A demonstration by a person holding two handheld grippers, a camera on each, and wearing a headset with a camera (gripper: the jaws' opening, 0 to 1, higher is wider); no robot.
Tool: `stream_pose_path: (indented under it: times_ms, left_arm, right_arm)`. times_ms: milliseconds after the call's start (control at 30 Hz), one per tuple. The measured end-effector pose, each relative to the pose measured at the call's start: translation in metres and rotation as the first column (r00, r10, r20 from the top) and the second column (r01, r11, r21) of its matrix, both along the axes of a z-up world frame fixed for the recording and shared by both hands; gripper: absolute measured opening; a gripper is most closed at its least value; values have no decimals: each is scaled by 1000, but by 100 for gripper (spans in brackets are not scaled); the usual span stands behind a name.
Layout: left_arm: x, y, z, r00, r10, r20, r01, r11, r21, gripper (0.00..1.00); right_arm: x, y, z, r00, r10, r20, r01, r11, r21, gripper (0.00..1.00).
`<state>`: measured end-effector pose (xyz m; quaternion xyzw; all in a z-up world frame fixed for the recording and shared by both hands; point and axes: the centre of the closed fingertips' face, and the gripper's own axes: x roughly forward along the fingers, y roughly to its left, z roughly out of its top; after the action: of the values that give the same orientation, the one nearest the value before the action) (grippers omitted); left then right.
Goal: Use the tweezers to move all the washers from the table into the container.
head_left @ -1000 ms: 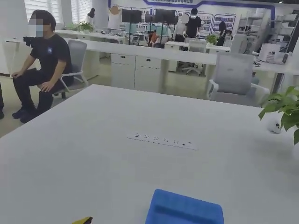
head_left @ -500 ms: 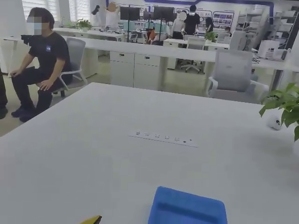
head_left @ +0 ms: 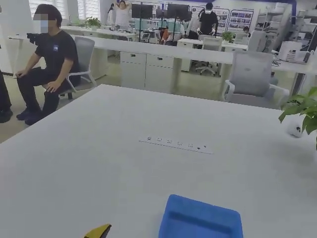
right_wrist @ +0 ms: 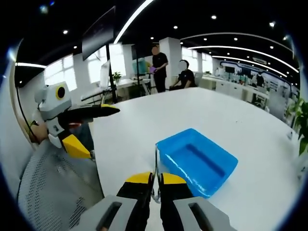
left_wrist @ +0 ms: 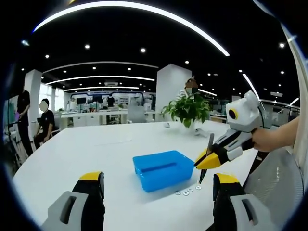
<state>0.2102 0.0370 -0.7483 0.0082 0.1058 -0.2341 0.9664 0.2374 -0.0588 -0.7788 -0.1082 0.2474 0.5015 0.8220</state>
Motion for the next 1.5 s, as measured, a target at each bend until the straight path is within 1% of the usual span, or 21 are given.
stream_pose_path:
  times_ms: [133,267,300,333,367,400,467,567,667,700,733,767,900,967,1000,1100,1167,1200,1267,1400,1500]
  left_arm:
    - [0,1,1,1000,6,8,-6,1000,4,96]
    - [0,2,1,1000,5,5,-5,1000,5,96]
    - [0,2,1,1000,5,6,-5,1000,6,96]
    - [0,2,1,1000,5,7,-5,1000,7,95]
    - [0,2,1,1000,5,5,-5,1000,7,95]
    - [0,2,0,1000,4,4,-4,1000,7,95]
    - [0,1,-1,1000,1,-2,-1,1000,13,95]
    - [-1,1,-1,1000,-4,2,4,1000,25,94]
    - [-1,0,0,1000,-4,7,4,1000,30,94]
    - [-1,1,-1,1000,-1,4,1,1000,29,94]
    - [-1,1,-1,1000,0,1,0,1000,25,95]
    - [0,1,-2,1000,1,-3,-1,1000,22,95]
    - [-1,0,-2,1000,-4,-5,4,1000,24,94]
    - [-1,1,-3,1000,-3,-7,3,1000,27,94]
    - [-1,1,-3,1000,-2,-12,2,1000,27,93]
    - [-1,1,-3,1000,-2,-12,2,1000,22,92]
    - [-2,1,-3,1000,-5,-13,5,1000,16,90]
    - [-2,2,-3,1000,-4,-15,4,1000,12,89]
    - [-2,2,-3,1000,-3,-19,3,1000,2,90]
    - [-2,2,-3,1000,-4,-18,4,1000,5,90]
    - [-1,3,1,1000,2,-4,-2,1000,-14,90]
  right_arm:
    - [8,0,15,1000,8,17,-8,1000,6,2]
    - [15,1,26,1000,15,24,-16,1000,21,2]
    - [16,1,28,999,28,25,-28,999,22,2]
    - [15,3,27,998,59,16,-60,998,19,2]
    - [16,4,27,997,72,21,-72,997,13,2]
    - [18,4,28,994,97,50,-97,995,3,2]
    - [21,3,26,994,99,35,-99,995,-3,2]
    - [29,1,28,995,97,37,-97,995,0,2]
    - [41,-2,35,997,70,14,-71,997,43,2]
    - [46,-3,37,999,52,2,-52,996,66,2]
    - [48,-3,38,999,47,-2,-47,996,72,2]
    - [54,-5,40,999,26,-18,-25,995,94,2]
    - [69,-10,45,997,-29,-74,41,985,166,2]
    - [73,-11,44,996,-36,-77,48,986,158,2]
    - [75,-11,43,996,-42,-82,54,986,158,2]
    - [80,-10,40,993,-59,-99,74,985,155,2]
    - [84,-11,36,991,-81,-110,96,985,141,2]
    - [86,-12,32,990,-91,-111,105,987,124,2]
    - [90,-13,28,988,-105,-113,118,987,110,2]
    - [97,-15,20,984,-127,-123,139,986,89,3]
    - [102,-16,15,981,-139,-135,152,984,90,3]
